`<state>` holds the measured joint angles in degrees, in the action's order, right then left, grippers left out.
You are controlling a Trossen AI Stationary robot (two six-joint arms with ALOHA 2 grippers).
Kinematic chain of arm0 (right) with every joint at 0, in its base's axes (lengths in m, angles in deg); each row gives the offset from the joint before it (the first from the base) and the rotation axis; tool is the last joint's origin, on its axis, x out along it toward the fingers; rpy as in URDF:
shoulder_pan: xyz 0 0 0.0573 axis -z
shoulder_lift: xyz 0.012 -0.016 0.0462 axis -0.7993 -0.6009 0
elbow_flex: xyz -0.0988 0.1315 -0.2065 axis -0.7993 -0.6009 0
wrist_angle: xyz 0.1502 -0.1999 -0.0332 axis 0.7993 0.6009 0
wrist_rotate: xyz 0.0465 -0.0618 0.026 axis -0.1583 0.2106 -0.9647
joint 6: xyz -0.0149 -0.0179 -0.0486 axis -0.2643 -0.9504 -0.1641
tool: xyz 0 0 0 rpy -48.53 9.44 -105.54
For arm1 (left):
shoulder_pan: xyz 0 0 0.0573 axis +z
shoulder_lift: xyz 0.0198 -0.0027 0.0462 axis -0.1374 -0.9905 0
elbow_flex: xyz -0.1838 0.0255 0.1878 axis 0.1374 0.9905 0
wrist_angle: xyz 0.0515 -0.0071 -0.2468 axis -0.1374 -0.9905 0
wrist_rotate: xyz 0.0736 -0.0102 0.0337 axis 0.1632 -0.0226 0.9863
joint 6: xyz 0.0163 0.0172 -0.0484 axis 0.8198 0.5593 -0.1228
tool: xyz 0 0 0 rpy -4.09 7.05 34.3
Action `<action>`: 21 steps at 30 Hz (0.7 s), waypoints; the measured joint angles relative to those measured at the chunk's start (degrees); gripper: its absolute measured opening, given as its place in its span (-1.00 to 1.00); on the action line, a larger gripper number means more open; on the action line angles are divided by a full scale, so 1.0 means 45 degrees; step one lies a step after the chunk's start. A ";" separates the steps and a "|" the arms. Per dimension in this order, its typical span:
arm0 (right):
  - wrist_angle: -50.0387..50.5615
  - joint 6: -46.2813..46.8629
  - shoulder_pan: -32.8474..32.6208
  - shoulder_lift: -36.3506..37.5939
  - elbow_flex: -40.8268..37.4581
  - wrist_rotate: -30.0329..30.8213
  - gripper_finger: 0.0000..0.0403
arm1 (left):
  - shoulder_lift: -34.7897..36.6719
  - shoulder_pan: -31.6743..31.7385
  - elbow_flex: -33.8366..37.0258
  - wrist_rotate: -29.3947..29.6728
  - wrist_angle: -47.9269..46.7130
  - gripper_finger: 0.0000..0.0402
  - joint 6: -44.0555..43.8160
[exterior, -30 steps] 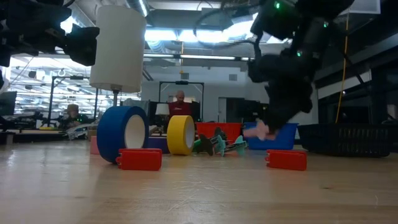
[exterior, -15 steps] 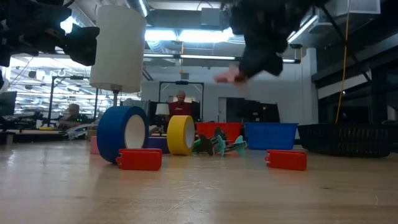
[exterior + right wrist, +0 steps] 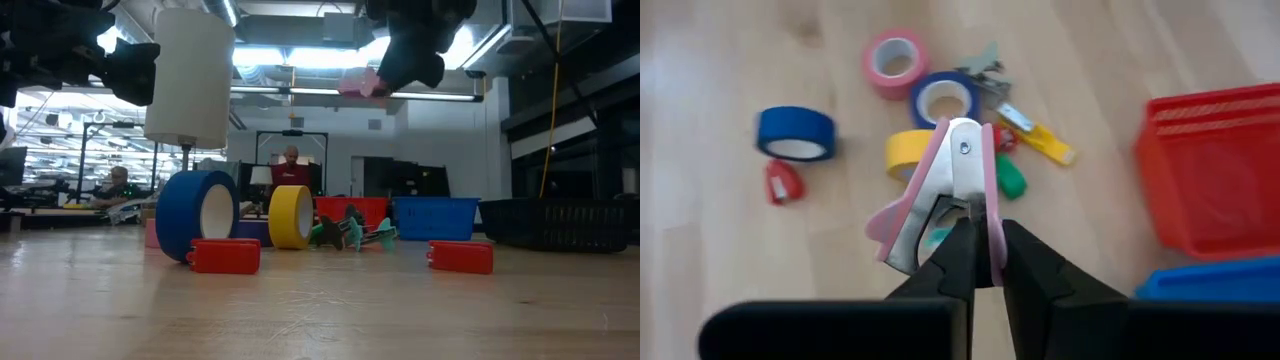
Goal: Pick and place Stapler, Stapler remover, tape
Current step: Put the pink staple remover into the blue bin
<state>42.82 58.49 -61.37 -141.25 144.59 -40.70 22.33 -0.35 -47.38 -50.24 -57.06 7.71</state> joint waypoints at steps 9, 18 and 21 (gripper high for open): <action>0.1189 -0.1125 0.1384 0.0258 -0.0024 0.0917 -0.85 | 0.0000 0.0000 0.0000 0.0000 0.0000 0.17 -0.0001; 0.0629 -0.1423 0.3327 0.1990 -0.2578 0.1456 -0.85 | 0.0005 -0.0001 -0.0004 0.0000 0.0000 0.17 0.0004; 0.0263 -0.1326 0.4079 0.2629 -0.3660 0.1269 -0.85 | 0.0004 -0.0005 -0.0004 0.0000 -0.0005 0.17 -0.0001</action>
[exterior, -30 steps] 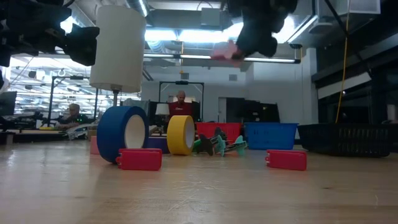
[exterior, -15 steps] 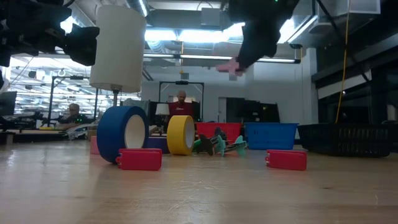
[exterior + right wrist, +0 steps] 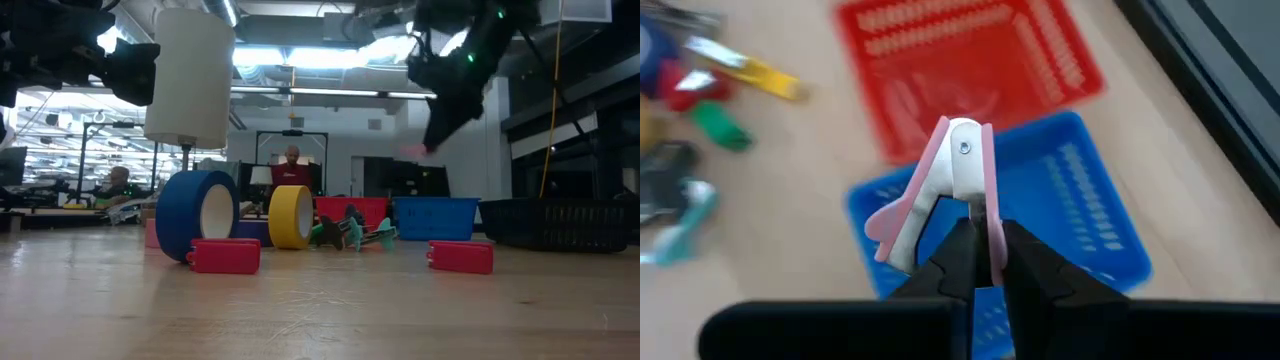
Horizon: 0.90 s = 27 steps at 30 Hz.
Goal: Pick and place Stapler, Stapler remover, tape
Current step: Put the pink staple remover into the blue bin
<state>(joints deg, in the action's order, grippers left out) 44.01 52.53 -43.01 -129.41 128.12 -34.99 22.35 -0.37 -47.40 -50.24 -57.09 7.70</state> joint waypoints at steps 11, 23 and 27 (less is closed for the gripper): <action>-0.1711 -0.0258 0.1317 0.0035 -0.1936 -0.0345 -0.85 | 0.0001 0.0001 0.0004 0.0000 0.0000 0.17 0.0006; -0.3063 -0.1109 0.1484 -0.1347 -0.2120 -0.0278 -0.75 | -0.0004 0.0004 0.0000 0.0000 0.0000 0.17 0.0005; -0.3110 -0.1794 0.1539 -0.1288 -0.2120 -0.0317 -0.61 | -0.0001 0.0005 0.0002 0.0000 0.0000 0.17 0.0009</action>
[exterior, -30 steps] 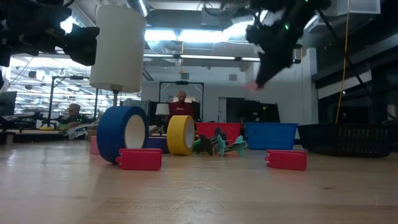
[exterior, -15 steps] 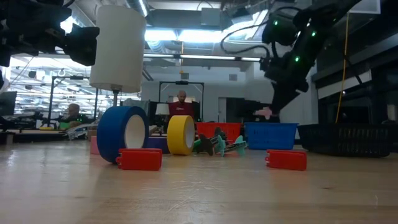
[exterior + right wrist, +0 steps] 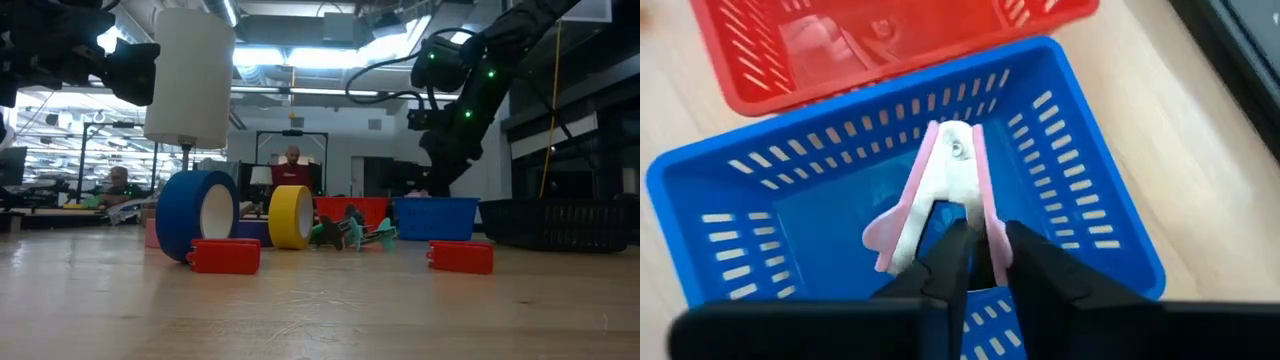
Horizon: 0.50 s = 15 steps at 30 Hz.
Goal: Pick and place Stapler, Stapler remover, tape
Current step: Put the pink staple remover into the blue bin, then put the black staple remover into the blue bin
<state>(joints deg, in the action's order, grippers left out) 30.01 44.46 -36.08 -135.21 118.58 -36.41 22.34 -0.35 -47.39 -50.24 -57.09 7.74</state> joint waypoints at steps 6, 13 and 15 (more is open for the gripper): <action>0.0244 -0.0168 0.0450 0.0002 0.0034 -0.0517 -0.34 | 0.0002 -0.0002 0.0001 0.0000 0.0000 0.17 -0.0007; -0.0031 -0.0212 0.0644 0.0000 0.0044 -0.1354 0.02 | 0.0001 0.0000 -0.0002 0.0000 0.0000 0.17 0.0001; -0.0244 -0.0217 0.0644 0.0004 0.0044 -0.1354 0.07 | -0.0003 0.0000 0.0002 0.0000 0.0000 0.17 -0.0009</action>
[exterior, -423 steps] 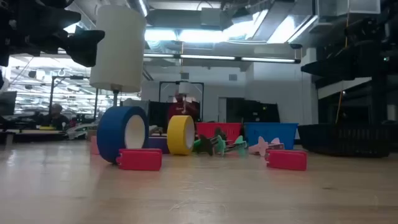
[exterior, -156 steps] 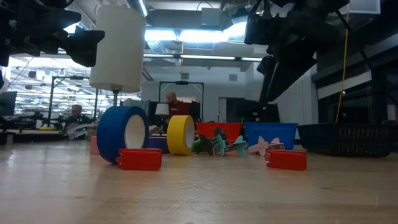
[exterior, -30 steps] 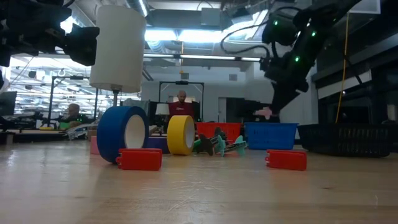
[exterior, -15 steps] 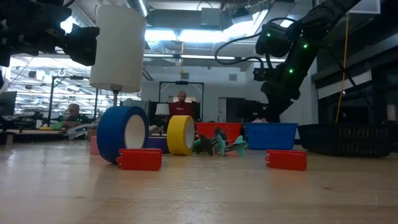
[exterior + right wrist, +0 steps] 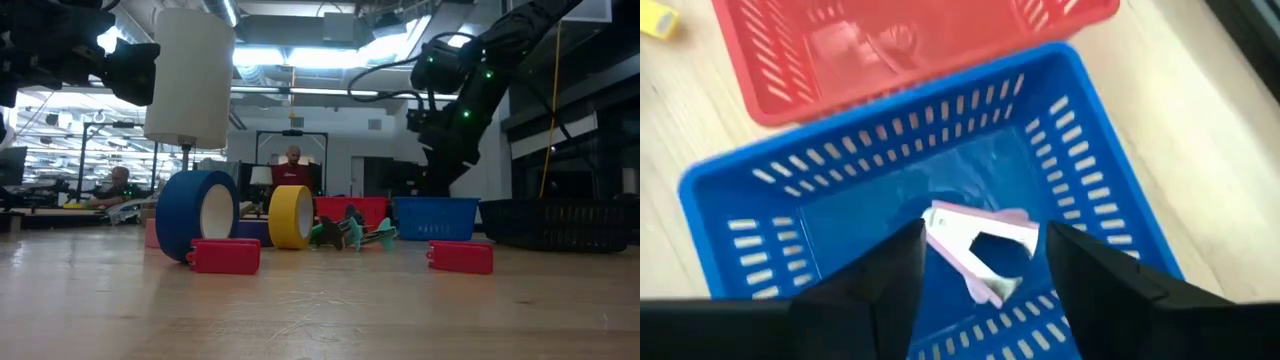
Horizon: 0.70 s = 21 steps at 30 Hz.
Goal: Pick and place Stapler, Stapler remover, tape
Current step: Put the black staple remover into the blue bin
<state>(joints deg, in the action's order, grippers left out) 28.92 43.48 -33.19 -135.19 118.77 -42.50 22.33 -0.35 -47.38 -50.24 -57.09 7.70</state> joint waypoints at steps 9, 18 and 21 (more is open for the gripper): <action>-0.1187 -0.0028 -0.0748 0.0140 0.0019 0.0060 0.12 | 0.0000 -0.0001 -0.0001 0.0000 0.0000 0.17 0.0006; -0.0870 -0.0395 -0.1814 0.0180 0.1010 0.0099 -0.06 | 0.0002 -0.0004 -0.0001 0.0000 0.0000 0.17 0.0010; -0.0853 -0.0983 -0.2243 0.0180 0.1456 0.0097 -0.11 | 0.0002 -0.0003 -0.0002 0.0000 0.0000 0.17 0.0002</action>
<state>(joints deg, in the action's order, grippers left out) 25.08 39.06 -43.28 -134.38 125.33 -42.07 22.34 -0.36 -47.39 -50.24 -57.09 7.71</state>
